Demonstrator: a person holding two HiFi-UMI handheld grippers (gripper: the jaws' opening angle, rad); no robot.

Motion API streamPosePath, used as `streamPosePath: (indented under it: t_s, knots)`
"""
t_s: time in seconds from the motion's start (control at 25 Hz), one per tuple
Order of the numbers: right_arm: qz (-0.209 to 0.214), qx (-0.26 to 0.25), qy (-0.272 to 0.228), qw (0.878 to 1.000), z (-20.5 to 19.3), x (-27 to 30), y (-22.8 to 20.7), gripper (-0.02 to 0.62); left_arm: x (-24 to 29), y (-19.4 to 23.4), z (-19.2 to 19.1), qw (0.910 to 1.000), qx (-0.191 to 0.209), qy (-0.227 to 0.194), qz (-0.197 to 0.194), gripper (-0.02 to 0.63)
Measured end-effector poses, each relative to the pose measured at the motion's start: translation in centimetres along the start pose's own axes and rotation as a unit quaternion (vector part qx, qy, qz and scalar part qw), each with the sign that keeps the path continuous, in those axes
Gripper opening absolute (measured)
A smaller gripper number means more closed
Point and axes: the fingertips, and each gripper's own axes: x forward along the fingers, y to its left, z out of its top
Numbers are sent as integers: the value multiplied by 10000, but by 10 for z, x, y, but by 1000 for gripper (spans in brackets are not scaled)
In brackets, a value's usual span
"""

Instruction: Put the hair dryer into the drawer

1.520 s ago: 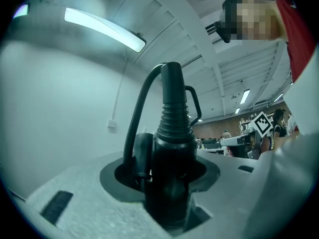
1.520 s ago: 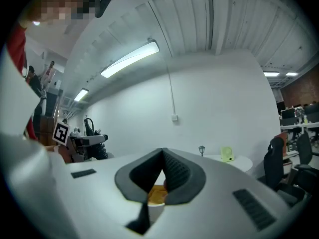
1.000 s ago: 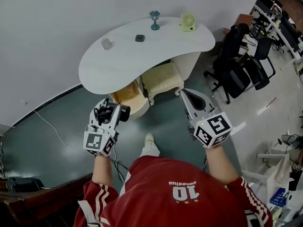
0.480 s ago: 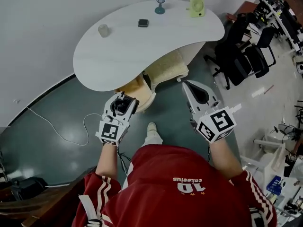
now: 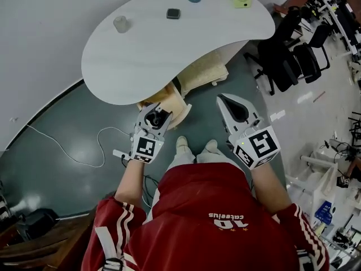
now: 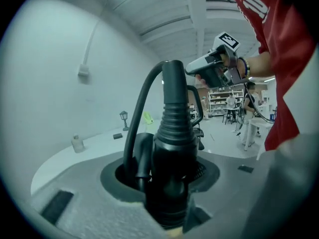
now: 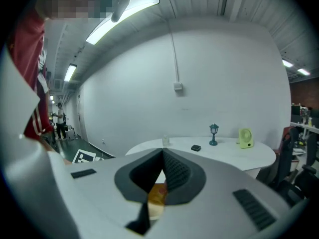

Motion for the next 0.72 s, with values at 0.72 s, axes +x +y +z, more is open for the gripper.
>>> streamPosePath:
  t_s: [0.72]
  knots:
    - [421,116,466,9980,-106,76,-13,5,74,-10,-132,9882,-343,1416,-465,207]
